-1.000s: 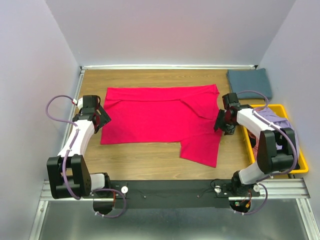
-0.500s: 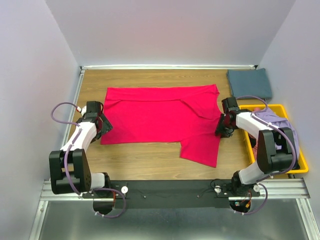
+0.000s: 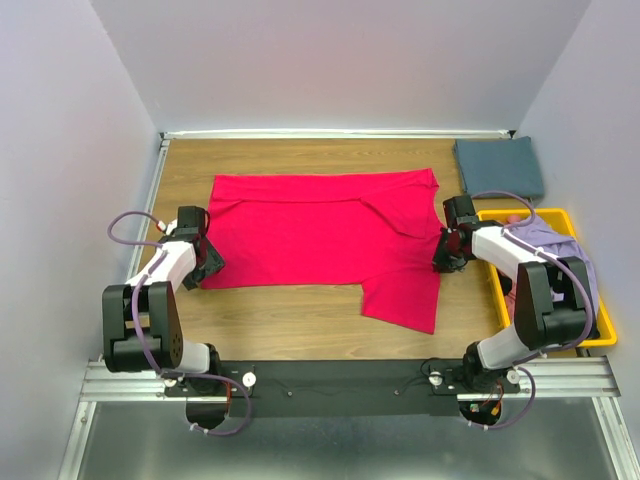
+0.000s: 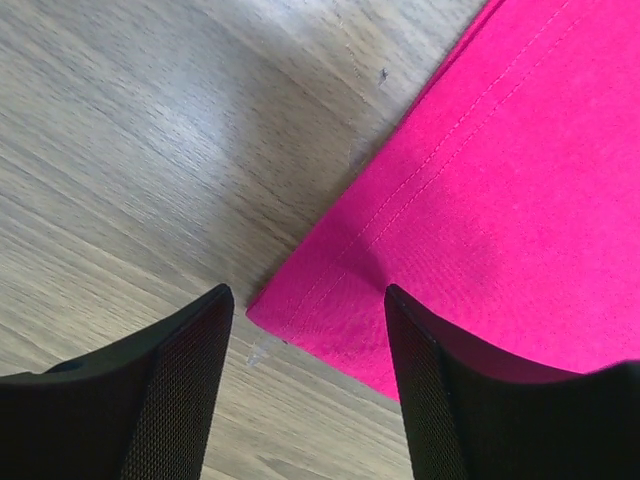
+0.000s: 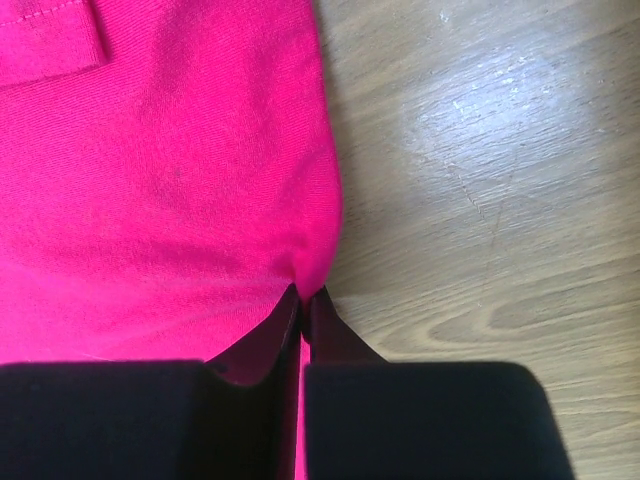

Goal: Fold and stack the t-shirts
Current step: Fold the tshirt

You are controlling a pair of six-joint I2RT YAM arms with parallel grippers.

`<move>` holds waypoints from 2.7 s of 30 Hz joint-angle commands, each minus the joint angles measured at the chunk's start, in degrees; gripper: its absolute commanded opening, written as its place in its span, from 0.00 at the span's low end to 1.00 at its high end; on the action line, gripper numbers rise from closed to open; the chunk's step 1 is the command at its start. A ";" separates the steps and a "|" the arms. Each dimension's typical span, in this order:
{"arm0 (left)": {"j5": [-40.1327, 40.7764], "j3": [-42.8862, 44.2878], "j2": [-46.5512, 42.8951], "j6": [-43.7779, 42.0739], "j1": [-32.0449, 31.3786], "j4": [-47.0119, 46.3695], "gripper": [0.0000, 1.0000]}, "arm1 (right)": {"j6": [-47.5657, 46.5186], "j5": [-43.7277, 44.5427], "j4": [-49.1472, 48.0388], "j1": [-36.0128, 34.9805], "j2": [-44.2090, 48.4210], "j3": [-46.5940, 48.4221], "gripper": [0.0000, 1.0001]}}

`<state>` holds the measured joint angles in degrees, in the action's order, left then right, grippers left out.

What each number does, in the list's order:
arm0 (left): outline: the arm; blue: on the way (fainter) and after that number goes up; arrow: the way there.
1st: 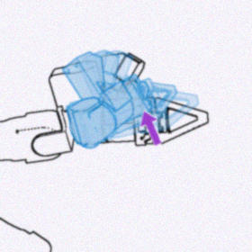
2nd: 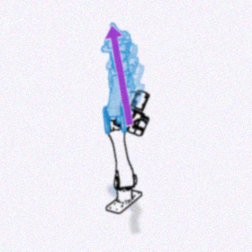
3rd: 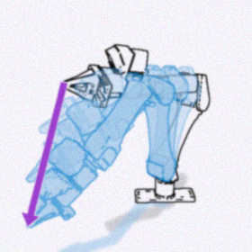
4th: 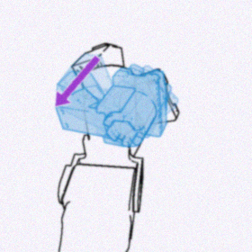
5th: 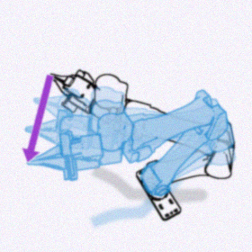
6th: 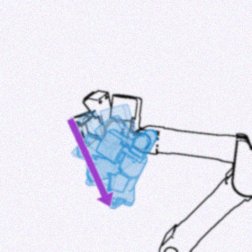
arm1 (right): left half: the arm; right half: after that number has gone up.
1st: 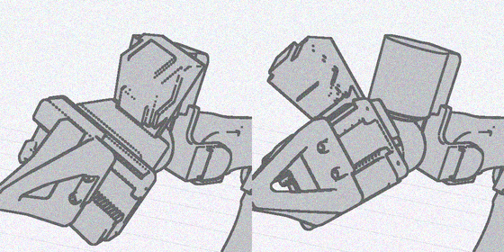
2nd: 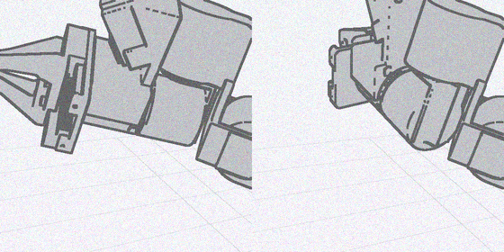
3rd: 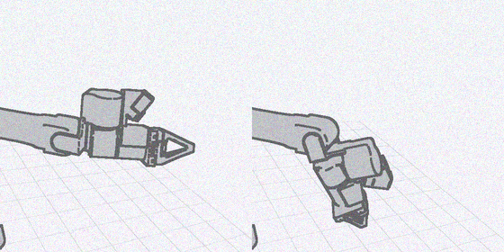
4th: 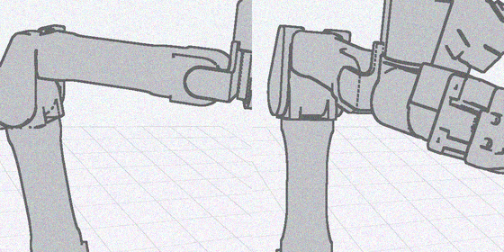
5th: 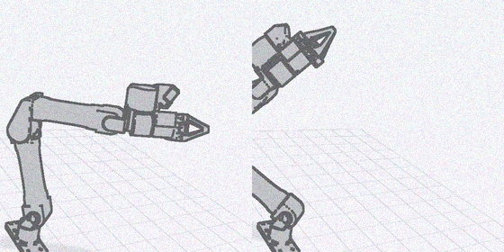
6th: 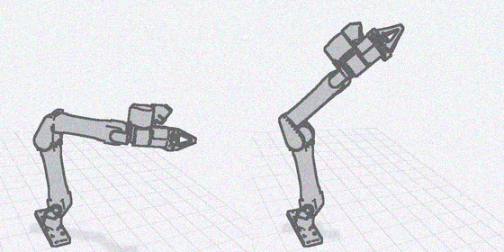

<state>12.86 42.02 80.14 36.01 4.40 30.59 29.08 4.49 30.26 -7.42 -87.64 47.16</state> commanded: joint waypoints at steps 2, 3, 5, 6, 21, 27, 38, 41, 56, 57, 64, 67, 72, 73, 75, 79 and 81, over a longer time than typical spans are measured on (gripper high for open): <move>1.11 0.17 0.54 1.70 0.08 2.02 0.69 | -1.13 1.57 -0.64 0.30 1.59 -0.66 0.07; 1.55 0.43 0.72 1.78 -0.01 2.89 0.68 | -1.22 1.57 -0.55 0.21 1.76 -0.66 0.07; 2.25 0.96 1.07 1.78 -0.01 3.42 0.66 | -1.39 1.57 -0.55 0.30 1.94 -0.58 0.06; 3.12 0.96 1.25 2.04 0.08 3.69 0.64 | -1.48 1.66 -0.55 0.21 2.03 -0.57 0.06; 3.84 -0.18 3.18 2.66 -0.45 2.81 0.11 | -1.31 2.71 -0.55 0.21 3.70 -1.19 0.05; 4.36 0.87 1.25 2.31 -0.45 2.90 0.00 | -1.48 4.21 0.41 0.21 4.32 0.65 0.01; 3.22 12.28 5.73 -0.06 -0.36 1.58 0.00 | -2.89 5.53 3.66 0.48 -1.74 10.49 0.01; 2.26 14.22 8.01 -0.41 -0.27 0.44 0.00 | -3.33 4.83 3.84 0.83 -4.64 13.12 0.01; -0.82 23.71 17.85 -1.38 1.66 -3.08 0.00 | -4.21 2.63 4.63 3.03 -14.40 23.68 0.01; -1.00 24.24 18.82 -1.29 1.57 -3.17 0.00 | -4.03 2.45 4.63 3.03 -15.45 24.12 0.01; -1.09 27.68 22.43 -1.03 1.57 -3.78 0.00 | -3.42 2.19 4.63 3.20 -19.41 26.67 0.01; -1.17 27.77 23.31 -0.68 1.57 -4.83 0.00 | -3.50 2.63 4.54 3.29 -20.90 27.81 0.01; -1.35 27.41 24.53 0.03 1.66 -6.07 0.00 | -3.77 2.19 4.54 3.38 -22.84 29.39 0.01; -1.35 27.41 24.63 0.03 1.66 -6.15 0.02 | -3.86 2.01 4.54 3.29 -23.10 29.74 0.02; -1.09 27.15 24.63 0.11 1.57 -6.42 0.07 | -3.77 2.01 4.54 3.29 -23.46 30.19 0.07; -0.65 26.54 23.23 0.38 1.66 -6.86 0.34 | -4.03 2.36 4.63 3.29 -22.41 30.89 0.23; 0.05 25.75 21.48 0.55 1.66 -6.94 0.60 | -4.21 2.01 4.63 3.38 -21.18 30.63 0.36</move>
<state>10.81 68.69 103.85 36.29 5.41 25.21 25.45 5.65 34.17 -4.75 -110.02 76.47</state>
